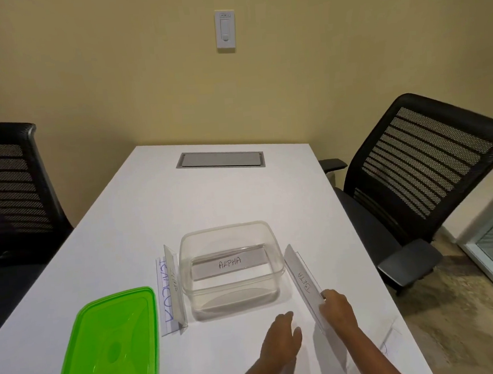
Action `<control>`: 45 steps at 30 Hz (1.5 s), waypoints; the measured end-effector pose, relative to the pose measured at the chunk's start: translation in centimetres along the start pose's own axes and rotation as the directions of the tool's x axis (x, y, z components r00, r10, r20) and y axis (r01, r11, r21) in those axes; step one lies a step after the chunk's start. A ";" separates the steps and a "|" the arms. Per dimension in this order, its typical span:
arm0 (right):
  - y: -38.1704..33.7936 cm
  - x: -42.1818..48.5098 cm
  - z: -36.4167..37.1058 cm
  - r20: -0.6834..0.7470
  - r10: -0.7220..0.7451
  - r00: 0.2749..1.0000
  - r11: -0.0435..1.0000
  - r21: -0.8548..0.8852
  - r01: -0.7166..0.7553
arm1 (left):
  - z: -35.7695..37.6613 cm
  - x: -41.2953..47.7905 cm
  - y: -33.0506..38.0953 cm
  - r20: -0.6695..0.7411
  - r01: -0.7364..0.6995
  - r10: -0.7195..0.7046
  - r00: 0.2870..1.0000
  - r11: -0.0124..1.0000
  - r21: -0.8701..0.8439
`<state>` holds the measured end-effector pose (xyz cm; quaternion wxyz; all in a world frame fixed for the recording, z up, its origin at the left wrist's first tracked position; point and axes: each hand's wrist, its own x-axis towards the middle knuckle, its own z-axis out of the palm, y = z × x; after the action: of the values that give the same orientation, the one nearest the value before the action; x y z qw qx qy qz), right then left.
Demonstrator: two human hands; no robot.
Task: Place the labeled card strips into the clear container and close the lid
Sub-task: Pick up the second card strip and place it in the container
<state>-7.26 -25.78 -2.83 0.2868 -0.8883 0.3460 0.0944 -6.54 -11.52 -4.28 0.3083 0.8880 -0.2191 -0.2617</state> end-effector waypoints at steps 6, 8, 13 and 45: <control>-0.9 -1.6 -0.5 0.014 0.014 1.000 0.988 0.152 -0.016 | -0.4 0.6 1.1 0.034 0.124 -0.119 0.992 0.954 -0.272; -1.0 -2.0 -0.7 0.002 0.059 0.998 0.956 0.289 -0.057 | -1.0 0.7 1.9 0.065 0.161 -0.147 0.987 0.912 -0.377; -1.9 -3.7 -1.7 0.023 0.091 0.996 0.804 0.588 -0.088 | -2.8 1.0 3.7 0.104 0.221 -0.199 0.975 0.769 -0.600; -4.4 -5.4 -10.4 -0.138 -0.542 0.829 0.840 -0.055 0.540 | -13.3 -1.7 2.7 0.033 -0.152 0.148 0.988 0.958 0.242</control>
<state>-8.69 -26.11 9.55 0.2694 -0.9562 0.1002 -0.0546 -0.46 -6.71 7.03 0.2140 0.8980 -0.3185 -0.2153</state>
